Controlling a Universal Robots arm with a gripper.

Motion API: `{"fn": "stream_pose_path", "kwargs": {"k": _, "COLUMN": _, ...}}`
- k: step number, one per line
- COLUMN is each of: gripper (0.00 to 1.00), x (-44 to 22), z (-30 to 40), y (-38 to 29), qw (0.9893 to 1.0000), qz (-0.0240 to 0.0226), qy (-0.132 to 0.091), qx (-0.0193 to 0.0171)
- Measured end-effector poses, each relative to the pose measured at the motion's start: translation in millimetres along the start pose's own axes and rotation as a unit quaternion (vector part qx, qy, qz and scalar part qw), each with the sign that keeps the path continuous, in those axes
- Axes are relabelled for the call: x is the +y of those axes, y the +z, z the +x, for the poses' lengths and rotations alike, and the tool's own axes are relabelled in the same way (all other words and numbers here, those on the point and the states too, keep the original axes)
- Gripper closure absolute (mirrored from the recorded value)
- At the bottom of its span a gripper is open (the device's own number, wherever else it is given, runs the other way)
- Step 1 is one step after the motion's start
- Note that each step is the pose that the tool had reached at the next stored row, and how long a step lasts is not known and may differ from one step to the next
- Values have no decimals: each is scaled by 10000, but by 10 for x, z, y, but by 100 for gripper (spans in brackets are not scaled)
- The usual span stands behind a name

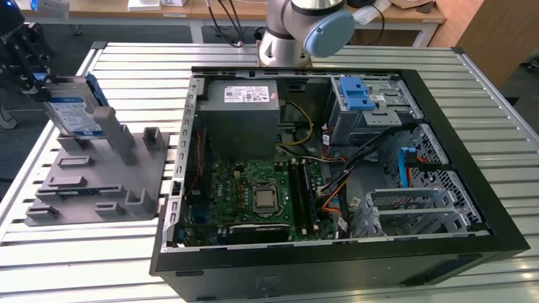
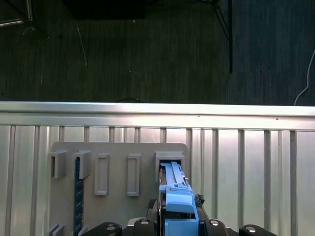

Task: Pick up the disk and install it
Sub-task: 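Pick up the disk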

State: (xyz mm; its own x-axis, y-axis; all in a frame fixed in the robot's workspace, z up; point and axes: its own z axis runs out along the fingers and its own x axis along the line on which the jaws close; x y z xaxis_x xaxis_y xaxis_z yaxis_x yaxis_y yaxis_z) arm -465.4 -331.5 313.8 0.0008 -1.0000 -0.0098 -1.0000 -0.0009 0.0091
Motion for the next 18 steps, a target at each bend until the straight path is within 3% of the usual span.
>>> {"fn": "stream_pose_path", "kwargs": {"k": 18, "gripper": 64, "x": 0, "z": 0, "y": -39, "qw": 10000, "qz": 0, "qy": 0, "qx": 0}}
